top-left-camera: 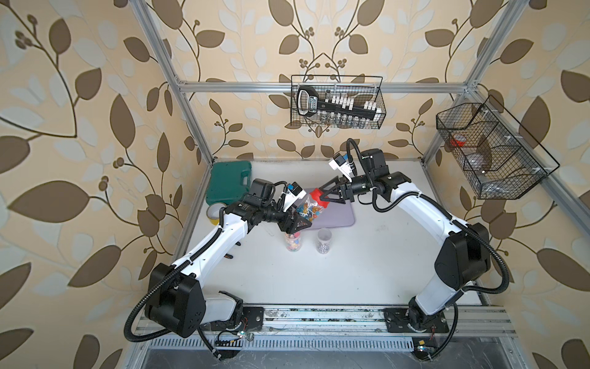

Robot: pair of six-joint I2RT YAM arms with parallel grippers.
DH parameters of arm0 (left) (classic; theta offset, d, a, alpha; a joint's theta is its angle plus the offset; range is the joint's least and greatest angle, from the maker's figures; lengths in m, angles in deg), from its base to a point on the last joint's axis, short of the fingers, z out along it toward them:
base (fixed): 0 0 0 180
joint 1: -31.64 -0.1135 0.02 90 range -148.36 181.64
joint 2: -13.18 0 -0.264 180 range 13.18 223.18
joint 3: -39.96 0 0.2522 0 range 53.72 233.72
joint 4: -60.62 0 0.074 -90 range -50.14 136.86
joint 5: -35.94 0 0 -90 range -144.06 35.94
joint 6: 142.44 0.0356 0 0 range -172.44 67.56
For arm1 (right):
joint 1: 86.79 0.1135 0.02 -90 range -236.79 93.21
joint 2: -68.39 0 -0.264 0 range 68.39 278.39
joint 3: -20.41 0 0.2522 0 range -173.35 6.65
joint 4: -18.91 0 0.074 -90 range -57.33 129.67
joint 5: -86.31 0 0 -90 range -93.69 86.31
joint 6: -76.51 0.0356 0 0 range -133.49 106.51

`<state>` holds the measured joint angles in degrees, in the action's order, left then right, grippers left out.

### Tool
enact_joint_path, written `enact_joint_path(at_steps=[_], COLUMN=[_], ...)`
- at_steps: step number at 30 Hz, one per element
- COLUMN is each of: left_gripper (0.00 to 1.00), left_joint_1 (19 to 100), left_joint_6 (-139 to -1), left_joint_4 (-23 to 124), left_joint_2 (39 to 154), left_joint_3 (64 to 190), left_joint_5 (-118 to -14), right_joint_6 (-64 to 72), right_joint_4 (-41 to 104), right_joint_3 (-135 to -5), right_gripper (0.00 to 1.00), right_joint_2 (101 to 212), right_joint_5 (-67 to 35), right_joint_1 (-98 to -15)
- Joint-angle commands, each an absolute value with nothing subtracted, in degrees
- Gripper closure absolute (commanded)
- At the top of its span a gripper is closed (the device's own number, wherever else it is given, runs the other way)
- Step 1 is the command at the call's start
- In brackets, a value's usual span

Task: Pour the candies out of the jar
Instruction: Unscrew the lid from the jar.

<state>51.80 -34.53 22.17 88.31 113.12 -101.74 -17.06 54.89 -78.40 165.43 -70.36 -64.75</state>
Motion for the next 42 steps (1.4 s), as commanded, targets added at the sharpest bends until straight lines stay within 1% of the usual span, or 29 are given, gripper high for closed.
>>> enact_joint_path(at_steps=[1, 4, 6, 8, 11, 16, 21, 27, 32, 34, 37, 39, 42], left_gripper=[0.33, 0.33, 0.33, 0.33, 0.33, 0.33, 0.33, 0.34, 0.34, 0.34, 0.33, 0.33, 0.33], left_joint_1=[51.68, 51.68, 51.68, 51.68, 51.68, 51.68, 51.68, 51.85, 52.18, 52.66, 54.15, 54.62, 55.06], left_joint_6=[-34.22, -33.29, -32.96, -32.60, -32.14, -31.13, -29.97, -28.63, -27.80, -26.78, -24.54, -23.85, -23.20], left_joint_4=[29.24, 28.38, 27.80, 27.39, 26.94, 25.72, 25.05, 26.30, 30.83, 31.44, 31.73, 31.77, 31.83], left_joint_2=[88.49, 88.75, 88.94, 89.02, 89.19, 89.44, 89.57, 88.56, 85.15, 84.17, 83.16, 82.55, 82.17], left_joint_3=[117.54, 117.71, 117.88, 117.99, 117.97, 118.32, 118.33, 117.24, 113.94, 113.12, 112.05, 111.60, 111.38], left_joint_5=[-104.09, -103.39, -103.12, -103.10, -103.02, -102.28, -100.23, -93.82, -84.97, -81.24, -75.51, -73.67, -72.49], right_joint_6=[-18.35, -16.65, -15.43, -14.12, -12.42, -9.44, -5.09, 2.98, 3.65, 3.43, 4.27, 4.31, 5.25], right_joint_4=[57.18, 57.18, 57.27, 57.26, 57.19, 56.85, 56.46, 58.78, 71.82, 75.08, 78.13, 79.54, 79.87], right_joint_3=[-77.53, -78.52, -79.19, -79.87, -80.74, -82.18, -83.00, -85.20, -92.94, -94.83, -96.08, -96.75, -96.83], right_gripper=[0.40, 0.37, 0.33, 0.27, 0.15, 0.08, 0.01, 0.01, 0.01, 0.01, 0.01, 0.01, 0.01], right_joint_2=[164.02, 163.85, 163.69, 163.37, 162.56, 160.85, 158.55, 158.38, 161.91, 163.07, 163.89, 164.66, 166.08], right_joint_5=[-78.72, -76.70, -75.43, -74.25, -72.13, -69.73, -64.20, -56.76, -49.19, -48.58, -45.04, -45.03, -48.69], right_joint_1=[-62.71, -62.83, -63.08, -63.33, -63.90, -65.52, -67.46, -70.83, -71.98, -71.93, -71.96, -71.98, -72.02])
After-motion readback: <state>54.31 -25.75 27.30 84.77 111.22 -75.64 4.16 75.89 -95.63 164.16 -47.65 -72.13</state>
